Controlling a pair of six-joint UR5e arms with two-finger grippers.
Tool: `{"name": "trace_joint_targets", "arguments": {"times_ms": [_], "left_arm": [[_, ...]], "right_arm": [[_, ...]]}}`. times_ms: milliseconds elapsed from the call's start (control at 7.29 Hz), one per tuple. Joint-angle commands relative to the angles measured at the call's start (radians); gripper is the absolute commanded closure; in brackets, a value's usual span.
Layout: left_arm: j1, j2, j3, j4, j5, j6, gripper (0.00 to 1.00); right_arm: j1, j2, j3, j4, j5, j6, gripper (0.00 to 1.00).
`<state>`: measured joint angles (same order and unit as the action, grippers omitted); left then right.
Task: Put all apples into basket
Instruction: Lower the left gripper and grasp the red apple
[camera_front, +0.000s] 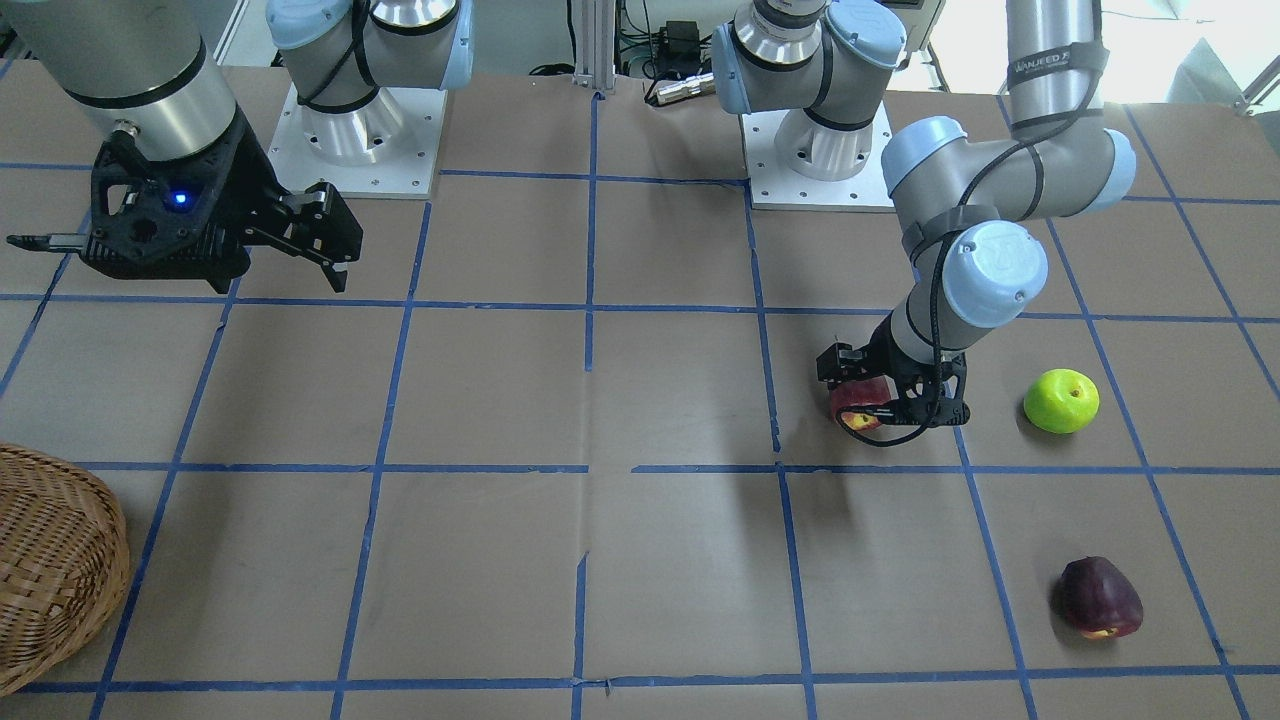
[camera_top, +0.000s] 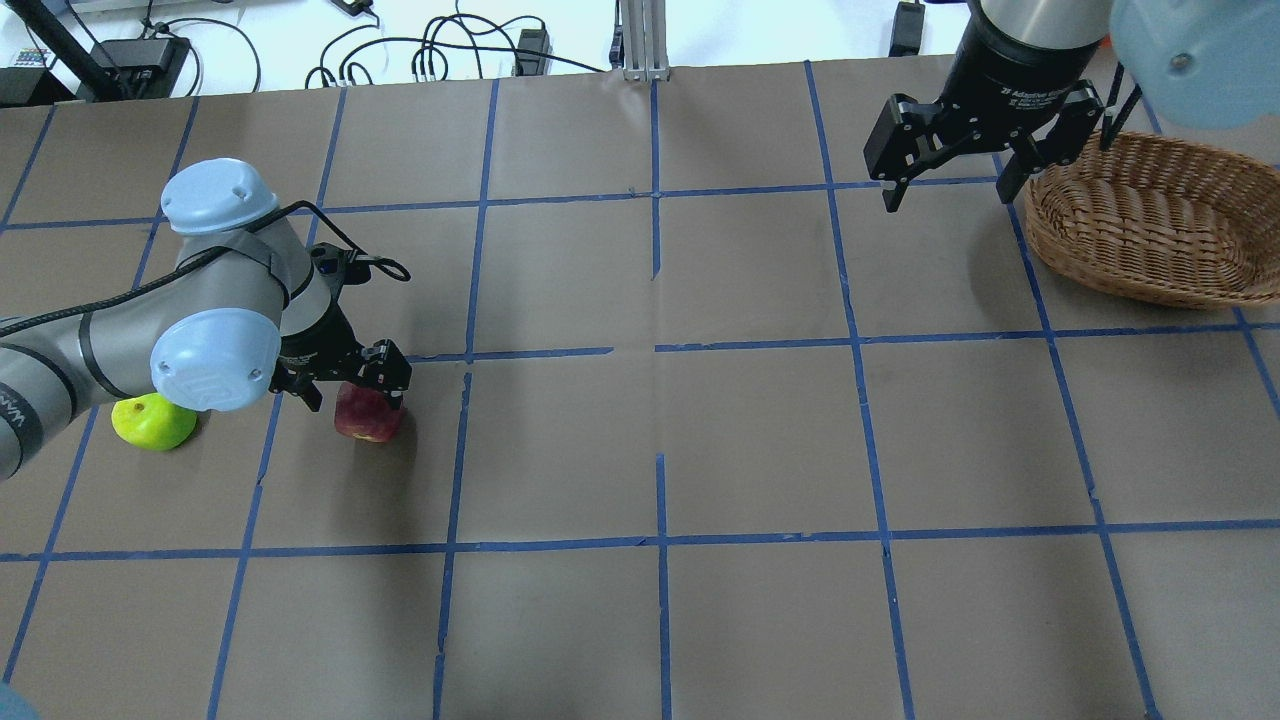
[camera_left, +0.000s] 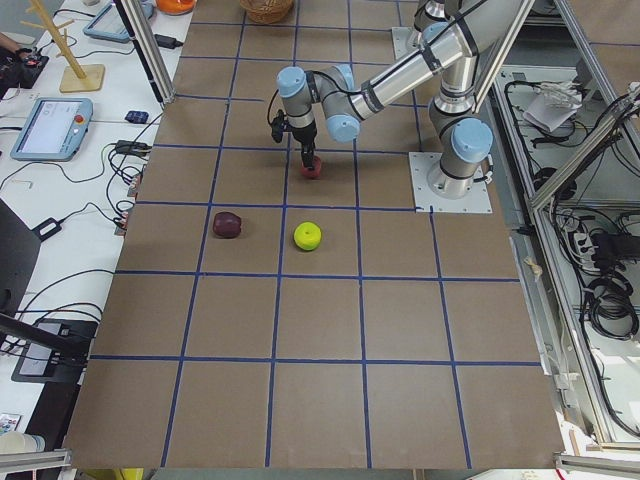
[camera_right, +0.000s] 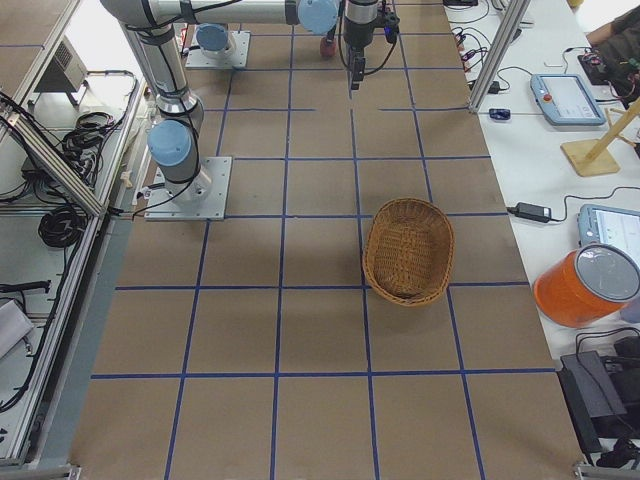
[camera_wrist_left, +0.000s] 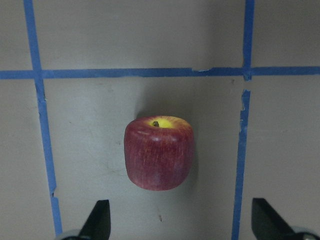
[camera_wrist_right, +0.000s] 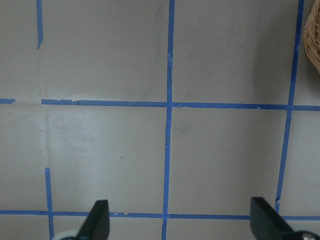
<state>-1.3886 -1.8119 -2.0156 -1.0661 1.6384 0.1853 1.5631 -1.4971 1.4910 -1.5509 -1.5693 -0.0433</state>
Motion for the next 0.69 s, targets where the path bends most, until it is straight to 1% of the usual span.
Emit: {"name": "trace_joint_targets", "arguments": {"times_ms": [0, 137, 275, 412, 549], "left_arm": [[-0.001, -0.065, -0.003, 0.041, 0.000, 0.000, 0.00], [-0.006, -0.076, -0.005, 0.043, -0.003, 0.003, 0.04], [-0.009, -0.078, 0.000, 0.044, -0.003, 0.037, 0.40], [-0.010, -0.067, 0.021, 0.035, -0.005, 0.019, 0.56], [-0.029, -0.067, 0.070, 0.000, -0.056, -0.041, 0.56]], "right_arm": [[0.000, 0.000, 0.000, 0.000, 0.000, 0.000, 0.00], [0.000, 0.000, 0.000, 0.000, 0.000, -0.001, 0.00], [0.000, 0.000, 0.000, 0.000, 0.000, -0.001, 0.00], [-0.002, 0.001, 0.000, 0.000, -0.002, -0.004, 0.00], [-0.002, 0.002, 0.002, 0.000, 0.000, -0.004, 0.00]]}}
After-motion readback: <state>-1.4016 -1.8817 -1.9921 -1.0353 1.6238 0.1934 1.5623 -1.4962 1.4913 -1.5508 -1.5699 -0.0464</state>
